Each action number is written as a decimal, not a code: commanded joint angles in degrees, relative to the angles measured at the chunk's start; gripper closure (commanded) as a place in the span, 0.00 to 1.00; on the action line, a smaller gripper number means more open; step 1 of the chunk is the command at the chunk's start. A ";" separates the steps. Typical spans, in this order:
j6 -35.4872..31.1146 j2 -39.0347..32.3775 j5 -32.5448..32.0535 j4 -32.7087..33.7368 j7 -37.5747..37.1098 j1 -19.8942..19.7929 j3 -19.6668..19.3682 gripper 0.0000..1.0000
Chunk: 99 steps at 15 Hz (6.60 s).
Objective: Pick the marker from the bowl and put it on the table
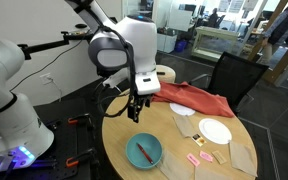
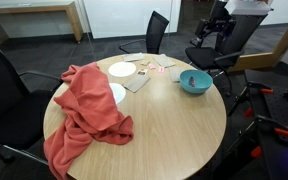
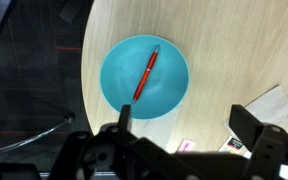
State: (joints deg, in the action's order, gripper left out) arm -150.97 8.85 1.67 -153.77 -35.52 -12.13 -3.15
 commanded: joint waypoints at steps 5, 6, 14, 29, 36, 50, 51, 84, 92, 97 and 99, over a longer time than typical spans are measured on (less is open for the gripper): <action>-6.53 -7.43 0.09 -2.54 -4.66 -0.43 -3.51 0.00; -4.14 -6.27 -0.19 -1.90 -3.26 0.43 -3.49 0.00; -5.09 -10.45 -1.43 0.58 -5.07 0.33 -4.95 0.00; -6.42 -30.89 -1.41 10.95 -15.67 9.95 -13.45 0.00; -9.11 -35.92 -0.82 13.03 -16.23 12.37 -16.14 0.00; -19.18 -45.05 2.44 15.12 -13.87 18.17 -18.39 0.00; -18.98 -45.49 2.77 15.45 -13.79 18.31 -18.30 0.00; -27.04 -28.52 1.76 3.16 -12.05 50.53 -41.78 0.96; -19.84 -24.01 -2.68 9.20 -2.93 48.15 -33.10 0.96; -11.24 -28.14 -1.26 18.91 0.76 33.36 -20.15 0.96; -8.39 -30.94 -0.42 23.16 1.87 27.66 -15.77 0.96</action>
State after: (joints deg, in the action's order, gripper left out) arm -163.96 -18.07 -0.17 -137.19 -36.34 23.63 -25.21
